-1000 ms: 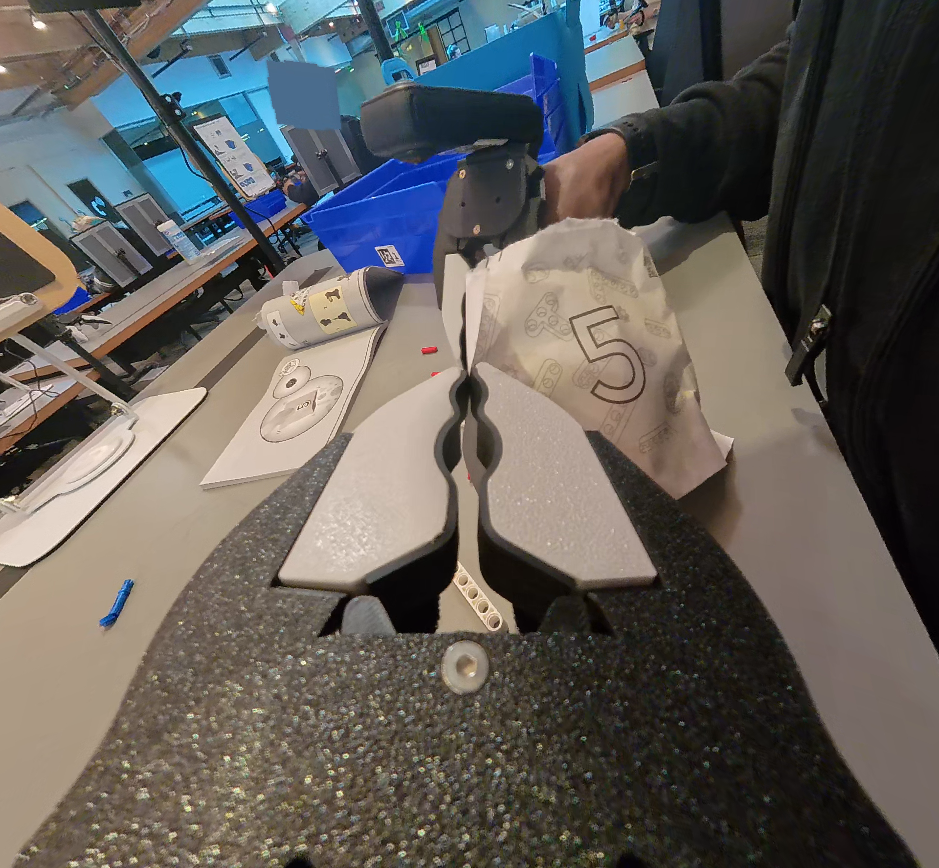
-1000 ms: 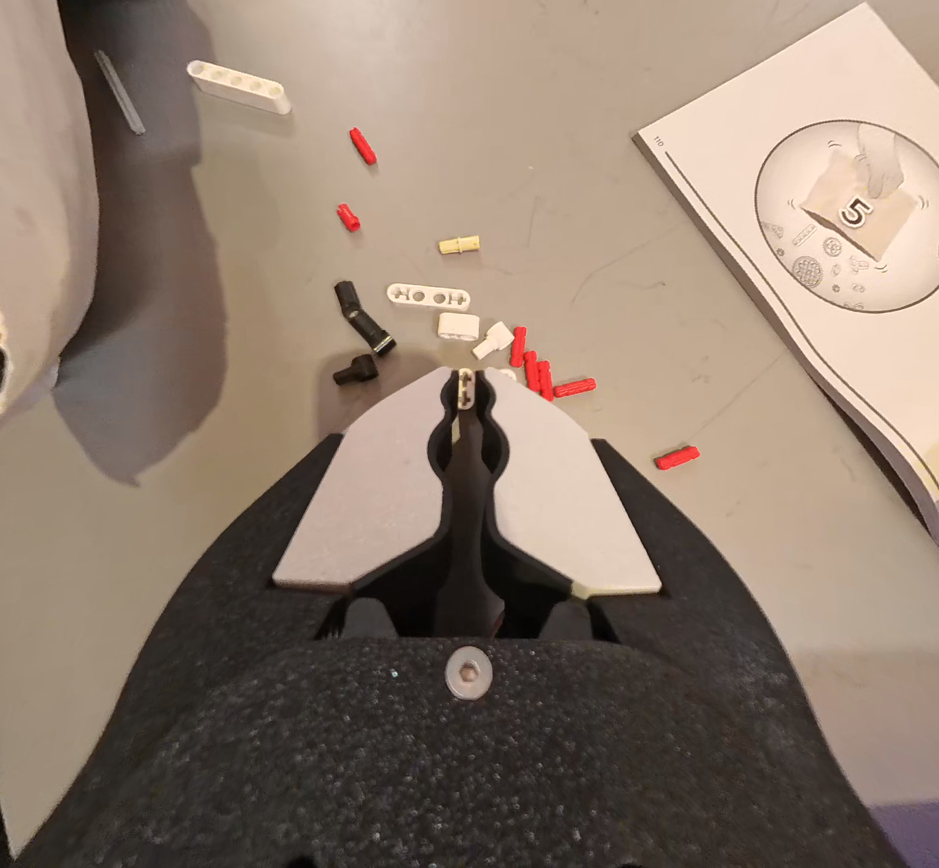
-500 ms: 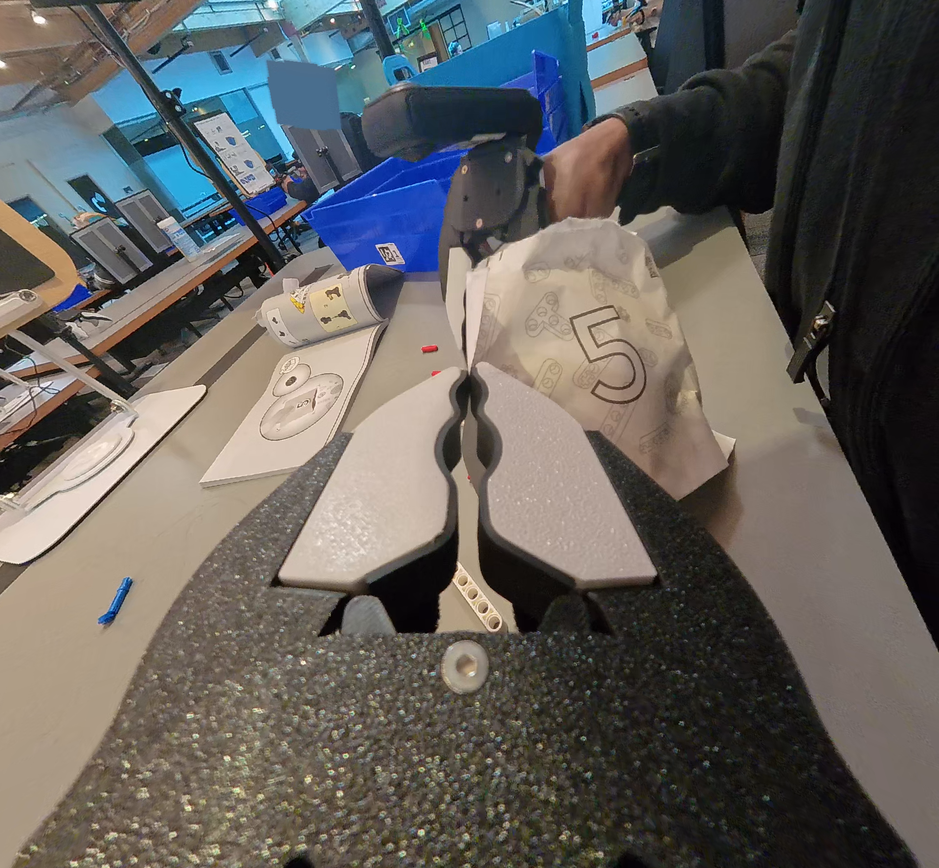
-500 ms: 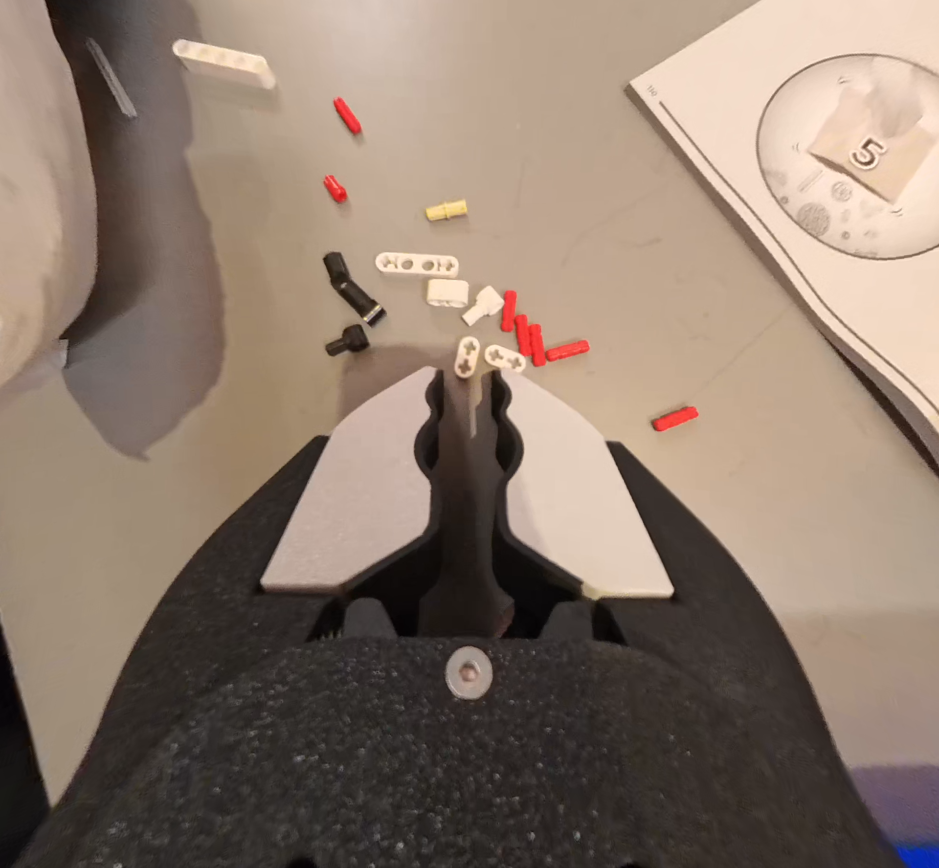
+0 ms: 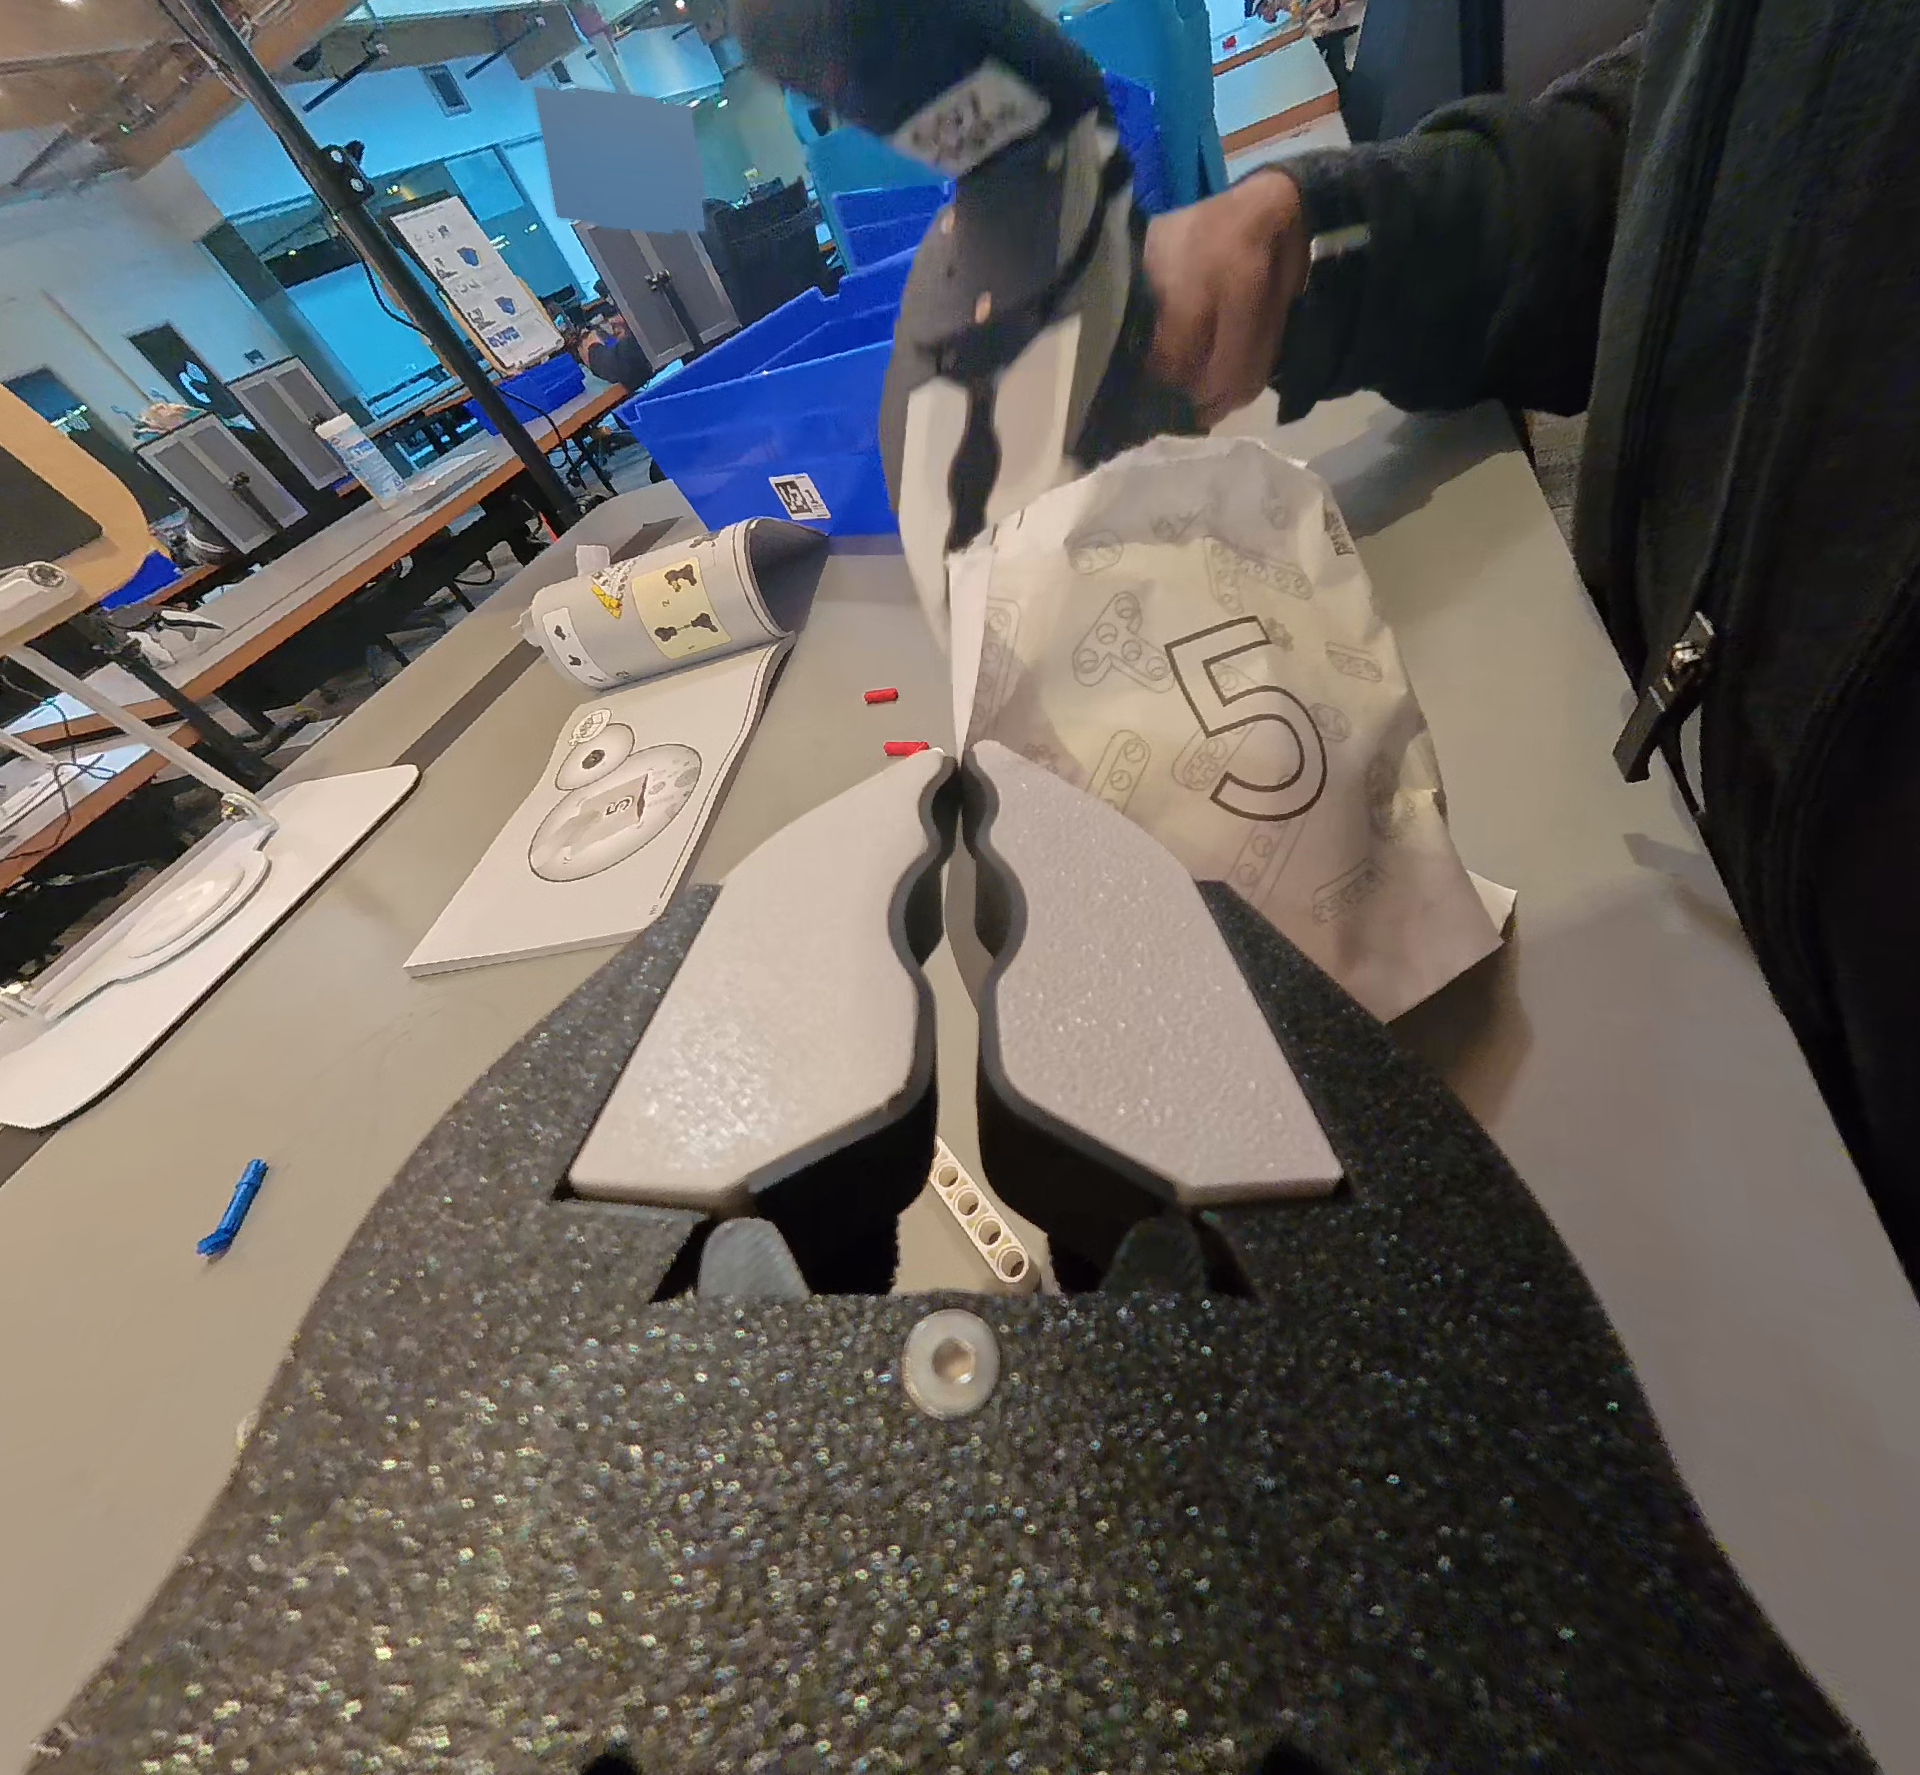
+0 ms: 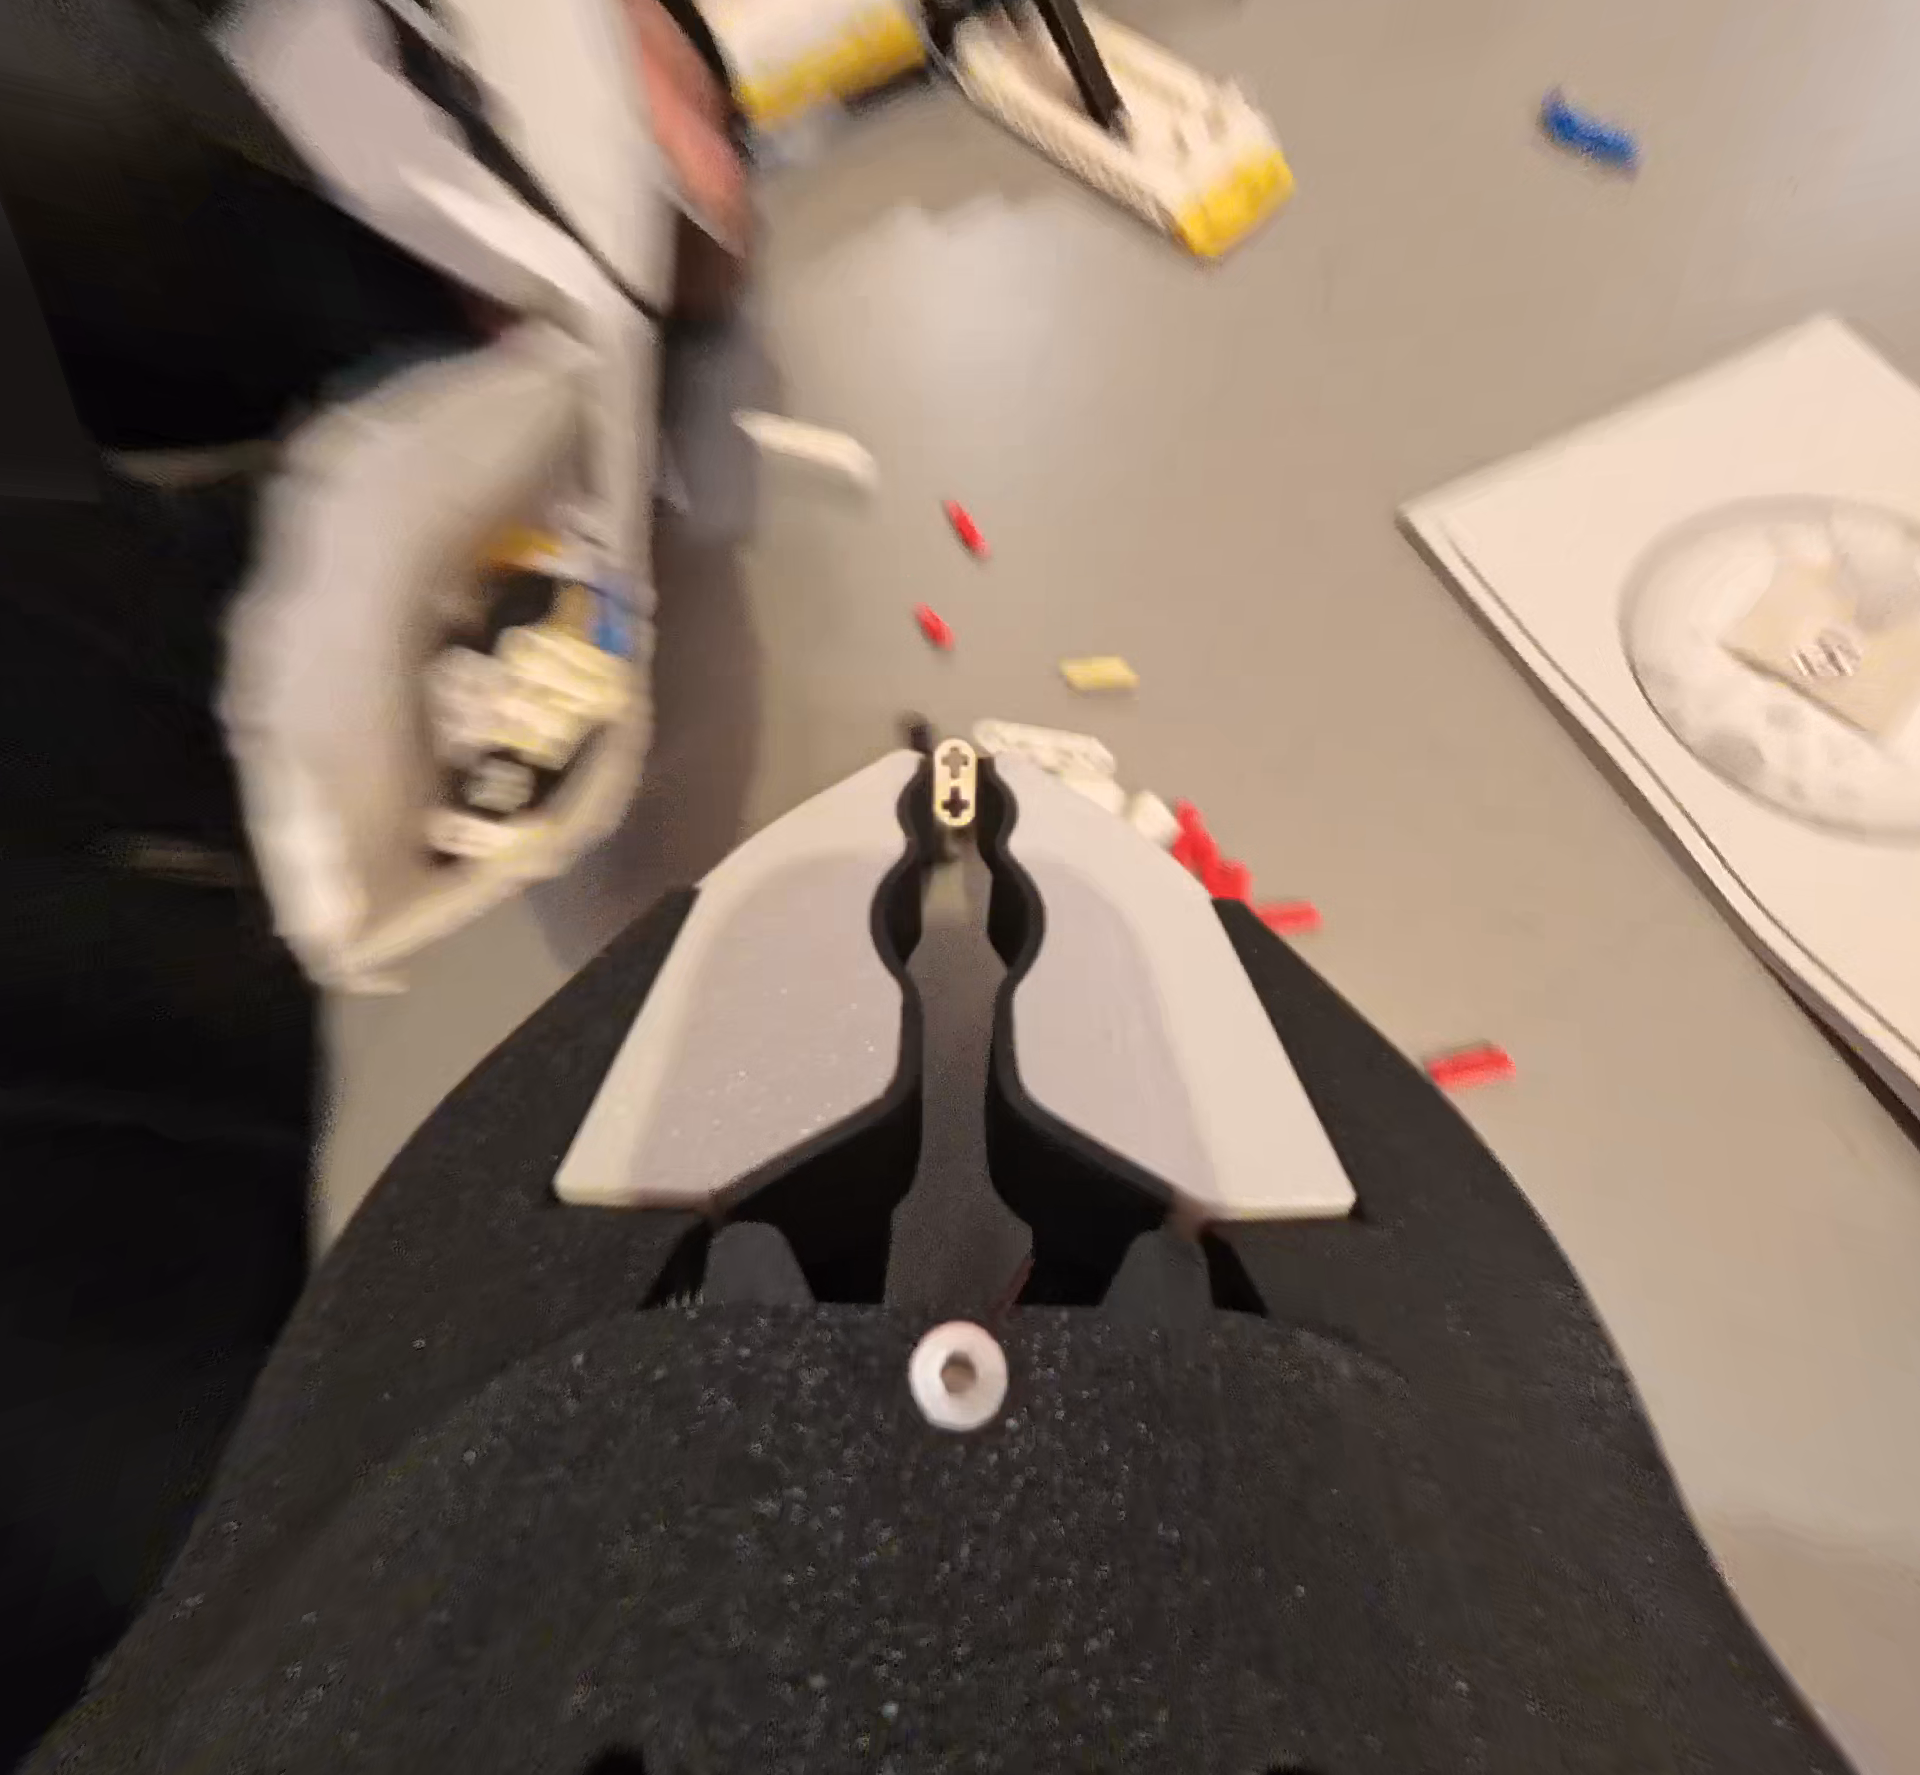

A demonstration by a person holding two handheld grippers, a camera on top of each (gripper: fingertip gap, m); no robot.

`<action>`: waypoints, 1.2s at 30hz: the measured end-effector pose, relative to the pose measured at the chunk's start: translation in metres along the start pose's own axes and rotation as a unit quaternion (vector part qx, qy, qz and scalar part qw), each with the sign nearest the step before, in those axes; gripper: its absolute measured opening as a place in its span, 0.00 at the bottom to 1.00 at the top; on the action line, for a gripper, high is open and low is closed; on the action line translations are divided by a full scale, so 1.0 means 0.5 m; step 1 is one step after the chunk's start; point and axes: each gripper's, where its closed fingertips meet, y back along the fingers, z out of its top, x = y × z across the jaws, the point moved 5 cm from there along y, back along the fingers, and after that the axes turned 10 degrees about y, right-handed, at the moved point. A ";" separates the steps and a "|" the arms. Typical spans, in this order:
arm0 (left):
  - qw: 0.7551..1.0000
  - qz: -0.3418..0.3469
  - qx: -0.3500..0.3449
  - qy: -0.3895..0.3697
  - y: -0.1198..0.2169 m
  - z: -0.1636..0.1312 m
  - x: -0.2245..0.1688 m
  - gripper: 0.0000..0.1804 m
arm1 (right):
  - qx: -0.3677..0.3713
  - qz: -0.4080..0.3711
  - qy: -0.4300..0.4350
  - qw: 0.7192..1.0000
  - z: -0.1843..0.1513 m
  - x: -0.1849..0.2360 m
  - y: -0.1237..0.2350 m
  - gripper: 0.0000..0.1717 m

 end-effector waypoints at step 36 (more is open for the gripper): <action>1.000 -0.004 0.006 -0.010 -0.001 -0.002 -0.003 0.00 | 0.093 0.011 0.023 0.995 -0.067 0.011 -0.054 0.05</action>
